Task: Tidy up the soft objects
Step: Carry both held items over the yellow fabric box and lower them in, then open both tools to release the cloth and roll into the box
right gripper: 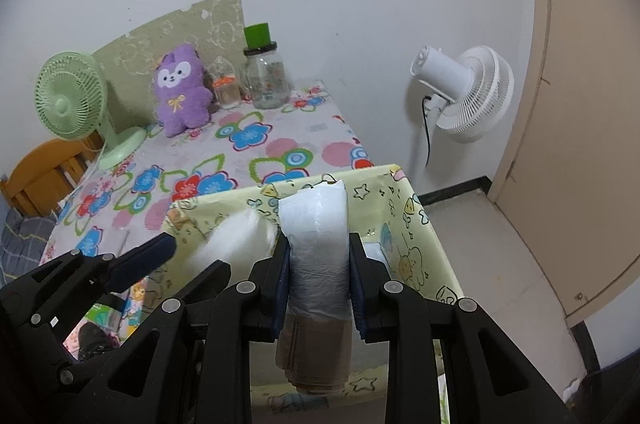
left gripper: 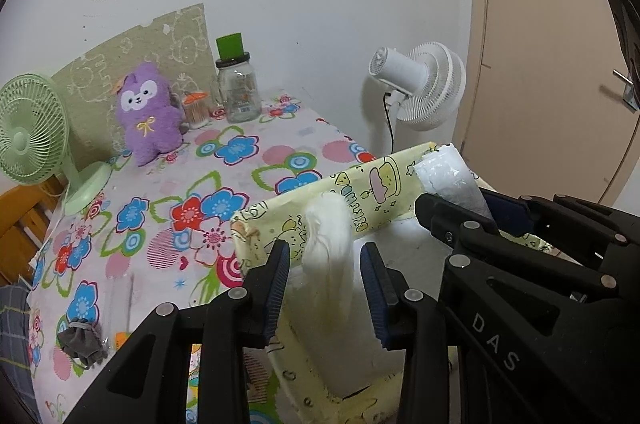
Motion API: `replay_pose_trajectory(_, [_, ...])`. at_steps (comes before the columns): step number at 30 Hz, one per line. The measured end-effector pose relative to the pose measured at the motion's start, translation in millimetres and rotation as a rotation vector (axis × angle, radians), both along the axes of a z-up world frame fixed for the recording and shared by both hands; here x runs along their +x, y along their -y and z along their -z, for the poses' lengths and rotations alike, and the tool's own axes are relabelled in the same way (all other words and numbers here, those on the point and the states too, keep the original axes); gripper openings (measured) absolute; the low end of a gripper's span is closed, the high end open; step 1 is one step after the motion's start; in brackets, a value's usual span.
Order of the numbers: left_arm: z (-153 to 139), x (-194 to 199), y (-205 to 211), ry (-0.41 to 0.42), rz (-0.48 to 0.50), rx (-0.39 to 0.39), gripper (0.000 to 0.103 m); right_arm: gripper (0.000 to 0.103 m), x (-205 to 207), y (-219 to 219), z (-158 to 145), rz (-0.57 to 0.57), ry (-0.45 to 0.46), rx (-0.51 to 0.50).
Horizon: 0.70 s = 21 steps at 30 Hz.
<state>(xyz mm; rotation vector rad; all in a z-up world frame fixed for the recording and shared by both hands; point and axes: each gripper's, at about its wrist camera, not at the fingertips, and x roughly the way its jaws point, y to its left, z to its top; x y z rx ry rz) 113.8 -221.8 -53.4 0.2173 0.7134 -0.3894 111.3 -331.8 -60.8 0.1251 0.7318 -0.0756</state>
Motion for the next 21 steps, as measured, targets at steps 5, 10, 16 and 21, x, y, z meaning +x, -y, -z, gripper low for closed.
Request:
replay_pose_trajectory(5, [7.9,7.7,4.0,-0.016,-0.008,0.031,0.081,0.065,5.5,3.7,6.3,0.011,-0.027,0.006])
replay_pose_trajectory(10, [8.6,10.1,2.2,-0.015,-0.010,0.032,0.092,0.080,7.5,3.8,6.3,0.026,-0.018,-0.005])
replay_pose_trajectory(16, [6.6,10.4,-0.9,0.002,-0.020,0.050,0.097,0.086,9.0,1.5,5.5,0.031,-0.021,-0.010])
replay_pose_trajectory(21, [3.3,7.9,-4.7,0.012,-0.021,0.055,0.097,0.087,6.3,-3.2,2.4,0.034,-0.017,-0.010])
